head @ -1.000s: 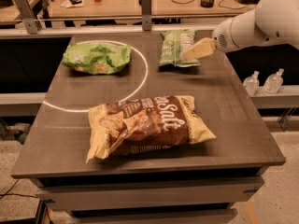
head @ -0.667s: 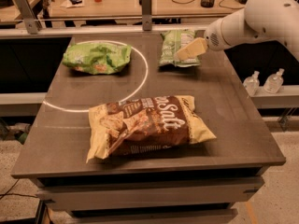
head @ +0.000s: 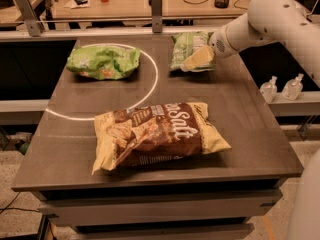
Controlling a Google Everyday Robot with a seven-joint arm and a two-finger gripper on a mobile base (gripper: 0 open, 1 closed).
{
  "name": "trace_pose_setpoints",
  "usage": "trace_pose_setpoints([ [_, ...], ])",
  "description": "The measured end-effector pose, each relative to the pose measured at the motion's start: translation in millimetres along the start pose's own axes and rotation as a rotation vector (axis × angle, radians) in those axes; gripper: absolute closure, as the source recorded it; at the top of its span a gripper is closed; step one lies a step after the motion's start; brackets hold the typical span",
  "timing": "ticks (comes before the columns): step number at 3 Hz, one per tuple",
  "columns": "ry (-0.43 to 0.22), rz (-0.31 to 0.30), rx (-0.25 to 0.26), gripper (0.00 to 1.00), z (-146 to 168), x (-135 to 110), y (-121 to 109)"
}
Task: Move green jalapeno chip bag near green rice chip bag
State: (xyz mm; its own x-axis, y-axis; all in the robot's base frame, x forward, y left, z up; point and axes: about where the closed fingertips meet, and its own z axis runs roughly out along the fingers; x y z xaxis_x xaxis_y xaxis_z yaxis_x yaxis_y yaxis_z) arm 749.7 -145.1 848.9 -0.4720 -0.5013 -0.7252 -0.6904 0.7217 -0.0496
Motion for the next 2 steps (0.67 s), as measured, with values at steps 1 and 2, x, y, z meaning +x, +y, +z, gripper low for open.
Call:
trace_pose_setpoints([
  [1, 0.024, 0.003, -0.044, 0.18, 17.3, 11.2, 1.4],
  [2, 0.024, 0.006, -0.082, 0.41, 25.6, 18.3, 0.9],
])
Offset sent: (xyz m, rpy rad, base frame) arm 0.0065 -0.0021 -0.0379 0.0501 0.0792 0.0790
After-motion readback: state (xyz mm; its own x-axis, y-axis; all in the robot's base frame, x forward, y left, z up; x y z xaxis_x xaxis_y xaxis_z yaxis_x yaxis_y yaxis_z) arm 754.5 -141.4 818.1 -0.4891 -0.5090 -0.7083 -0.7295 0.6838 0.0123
